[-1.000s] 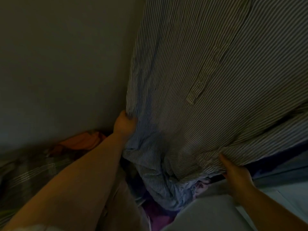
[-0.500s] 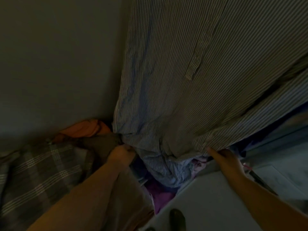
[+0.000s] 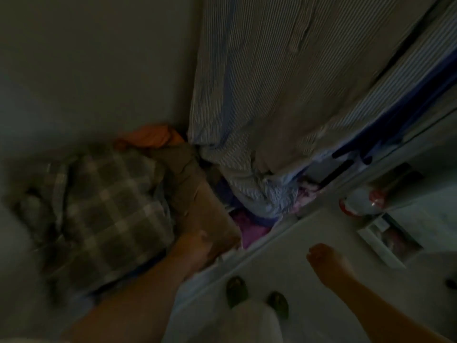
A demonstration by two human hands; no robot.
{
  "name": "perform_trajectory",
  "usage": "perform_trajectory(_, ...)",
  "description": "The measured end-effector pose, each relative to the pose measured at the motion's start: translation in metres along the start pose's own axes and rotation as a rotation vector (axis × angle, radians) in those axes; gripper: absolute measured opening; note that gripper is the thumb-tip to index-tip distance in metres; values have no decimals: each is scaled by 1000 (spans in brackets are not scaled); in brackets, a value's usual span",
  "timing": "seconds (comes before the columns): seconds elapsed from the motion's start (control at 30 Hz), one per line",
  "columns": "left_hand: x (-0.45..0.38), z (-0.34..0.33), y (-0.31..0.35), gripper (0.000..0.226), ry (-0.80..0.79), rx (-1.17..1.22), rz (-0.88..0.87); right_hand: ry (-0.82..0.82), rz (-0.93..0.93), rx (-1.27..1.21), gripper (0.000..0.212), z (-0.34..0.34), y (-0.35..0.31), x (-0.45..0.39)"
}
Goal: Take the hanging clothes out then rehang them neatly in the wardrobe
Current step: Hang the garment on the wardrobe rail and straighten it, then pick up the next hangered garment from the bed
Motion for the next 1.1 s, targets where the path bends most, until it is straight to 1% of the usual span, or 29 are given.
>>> perform_trajectory(0.03, 11, -4, -1, 30, -42, -53, -13, -14, -27, -6, 32, -5, 11, 9)
perform_trajectory(0.07, 17, -12, -6, 32, -45, -101, -28, -22, -36, 26, 18, -10, 26, 13)
perform_trajectory(0.1, 27, -18, -9, 34, -61, -125, -42, -43, -58, 59, 10, -13, 37, 19)
perform_trajectory(0.17, 47, -34, -15, 34, -55, -112, -71, -94, -72, 104, 7, -20, 63, 28)
perform_trajectory(0.23, 61, -53, -27, 23, -15, -87, -52, -84, -96, 102, 9, -25, 88, 42)
perform_trajectory(0.3, 74, -76, -38, 28, 8, -89, -8, -61, -116, 138, 15, -30, 112, 59)
perform_trajectory(0.4, 111, -110, -46, 33, -49, -118, 53, -42, -123, 148, 27, -39, 146, 88)
perform_trajectory(0.53, 164, -160, -56, 35, -77, -159, 83, 0, -167, 67, 26, -49, 197, 144)
perform_trajectory(0.63, 195, -182, -62, 35, -81, -232, 63, -14, -262, 41, 29, -59, 237, 187)
perform_trajectory(0.7, 207, -188, -67, 35, -83, -257, 48, -11, -325, -22, 30, -65, 261, 214)
perform_trajectory(0.77, 215, -188, -69, 34, -94, -300, 18, 9, -365, -77, 31, -74, 283, 241)
perform_trajectory(0.9, 218, -186, -59, 25, -137, -513, -151, 105, -439, -157, 29, -103, 321, 296)
perform_trajectory(1.0, 219, -192, -51, 24, -158, -581, -293, 171, -516, -265, 32, -146, 342, 341)
perform_trajectory(1.1, 230, -204, -48, 29, -193, -603, -411, 225, -592, -387, 34, -202, 351, 390)
Point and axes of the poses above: each hand's wrist, its own x-axis away from the middle knuckle, its own z-axis out of the back of the hand, y = z × x, the point moved 4 cm from there along -x, towards the middle knuckle, and after that the axes turned 15 degrees about -x, right-handed, at the moved point
